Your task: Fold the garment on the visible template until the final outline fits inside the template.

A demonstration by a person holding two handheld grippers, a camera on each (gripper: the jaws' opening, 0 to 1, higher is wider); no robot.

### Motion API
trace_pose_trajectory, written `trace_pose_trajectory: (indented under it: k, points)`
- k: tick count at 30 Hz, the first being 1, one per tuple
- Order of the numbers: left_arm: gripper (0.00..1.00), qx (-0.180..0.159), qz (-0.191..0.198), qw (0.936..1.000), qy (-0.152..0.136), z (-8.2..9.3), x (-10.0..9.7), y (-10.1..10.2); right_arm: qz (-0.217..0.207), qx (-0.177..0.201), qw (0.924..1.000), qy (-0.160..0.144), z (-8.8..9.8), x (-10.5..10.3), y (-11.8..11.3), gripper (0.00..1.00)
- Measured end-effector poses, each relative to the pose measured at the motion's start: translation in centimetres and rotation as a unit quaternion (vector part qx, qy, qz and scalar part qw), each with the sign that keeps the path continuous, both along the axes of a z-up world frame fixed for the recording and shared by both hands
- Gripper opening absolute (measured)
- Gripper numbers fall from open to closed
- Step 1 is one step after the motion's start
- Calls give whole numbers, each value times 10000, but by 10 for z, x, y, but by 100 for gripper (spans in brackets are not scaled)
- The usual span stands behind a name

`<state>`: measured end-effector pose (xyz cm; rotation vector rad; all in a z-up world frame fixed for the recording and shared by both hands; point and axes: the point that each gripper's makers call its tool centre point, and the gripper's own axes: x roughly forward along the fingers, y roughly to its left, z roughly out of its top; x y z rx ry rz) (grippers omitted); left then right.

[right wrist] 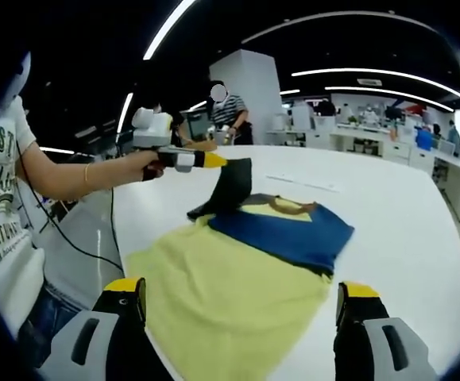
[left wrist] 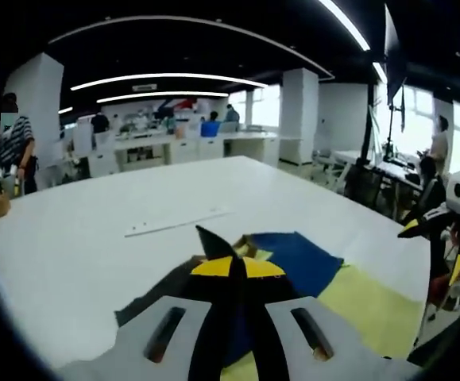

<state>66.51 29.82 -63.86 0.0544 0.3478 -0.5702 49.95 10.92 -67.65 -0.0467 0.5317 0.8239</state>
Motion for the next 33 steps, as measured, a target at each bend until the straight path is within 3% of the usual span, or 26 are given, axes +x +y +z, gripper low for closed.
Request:
trace_pose_trajectory:
  k: [11,33]
  points:
    - [0,-197,-184,9996,42,0,8,-48,24,-33,10000,30,-3,-2,-2,99]
    - [0,-428,-441,9978,238,-11,17,-107,-90,-101,9999,91,-9,-4,-9,99]
